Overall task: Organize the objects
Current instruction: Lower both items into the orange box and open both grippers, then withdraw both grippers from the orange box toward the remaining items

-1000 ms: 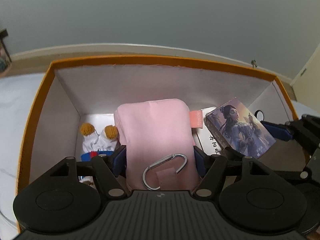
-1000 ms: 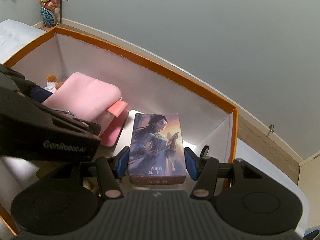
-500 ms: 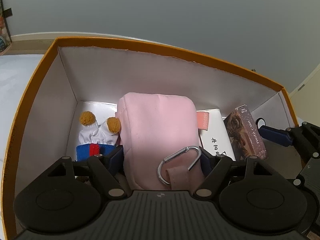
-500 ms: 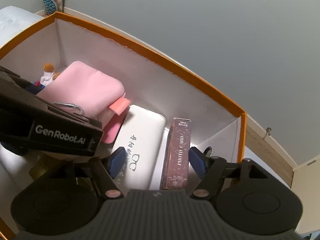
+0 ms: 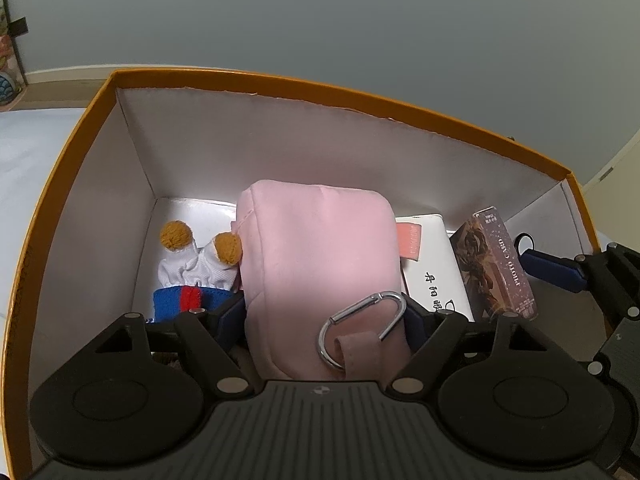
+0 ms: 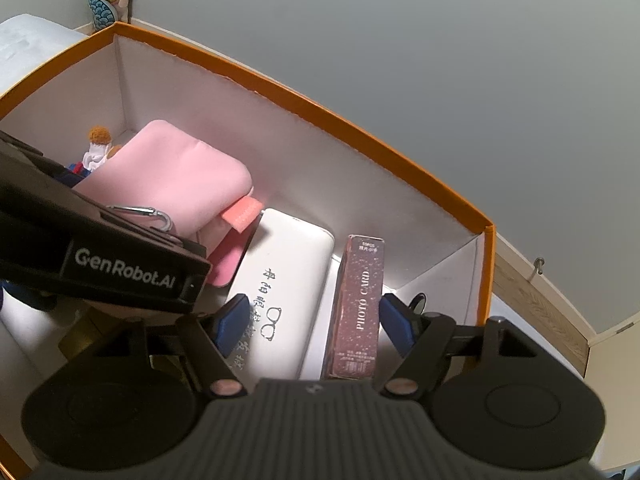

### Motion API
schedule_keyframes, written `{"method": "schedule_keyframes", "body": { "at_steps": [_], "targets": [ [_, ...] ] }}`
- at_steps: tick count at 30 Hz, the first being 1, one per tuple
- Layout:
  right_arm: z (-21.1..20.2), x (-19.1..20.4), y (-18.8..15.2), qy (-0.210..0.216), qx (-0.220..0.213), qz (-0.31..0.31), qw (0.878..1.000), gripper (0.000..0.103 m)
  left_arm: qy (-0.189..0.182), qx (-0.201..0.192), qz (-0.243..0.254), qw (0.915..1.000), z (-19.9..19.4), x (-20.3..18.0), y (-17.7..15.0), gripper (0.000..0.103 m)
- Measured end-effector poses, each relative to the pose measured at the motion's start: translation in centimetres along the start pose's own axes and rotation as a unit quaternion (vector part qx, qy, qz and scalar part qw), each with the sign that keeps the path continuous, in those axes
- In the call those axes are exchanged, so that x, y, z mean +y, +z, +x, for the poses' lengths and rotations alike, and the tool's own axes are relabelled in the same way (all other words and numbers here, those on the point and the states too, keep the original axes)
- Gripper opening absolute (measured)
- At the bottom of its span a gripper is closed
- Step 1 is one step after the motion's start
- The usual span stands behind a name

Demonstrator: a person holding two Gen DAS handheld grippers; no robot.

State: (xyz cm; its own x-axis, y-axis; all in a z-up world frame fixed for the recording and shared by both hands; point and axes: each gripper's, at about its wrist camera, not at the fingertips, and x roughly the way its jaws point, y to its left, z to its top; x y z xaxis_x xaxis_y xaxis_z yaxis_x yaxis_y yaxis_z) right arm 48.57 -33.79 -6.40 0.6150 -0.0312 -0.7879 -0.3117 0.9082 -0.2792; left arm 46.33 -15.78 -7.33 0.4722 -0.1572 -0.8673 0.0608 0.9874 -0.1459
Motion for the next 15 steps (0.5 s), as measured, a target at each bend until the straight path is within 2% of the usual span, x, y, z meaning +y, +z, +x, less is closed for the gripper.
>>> {"method": "schedule_keyframes", "body": {
  "at_steps": [5,15],
  "targets": [
    [0.1,-0.2,-0.5,0.005,-0.005,0.001,1.000,0.076,-0.004,-0.003,-0.010,0.9999,-0.2,0.2,-0.1,0.094],
    [0.1,-0.9,-1.7,0.021,-0.023,0.013,0.999,0.076,0.010,-0.017,-0.006,0.9998,-1.1,-0.7,0.2,0.094]
  ]
}}
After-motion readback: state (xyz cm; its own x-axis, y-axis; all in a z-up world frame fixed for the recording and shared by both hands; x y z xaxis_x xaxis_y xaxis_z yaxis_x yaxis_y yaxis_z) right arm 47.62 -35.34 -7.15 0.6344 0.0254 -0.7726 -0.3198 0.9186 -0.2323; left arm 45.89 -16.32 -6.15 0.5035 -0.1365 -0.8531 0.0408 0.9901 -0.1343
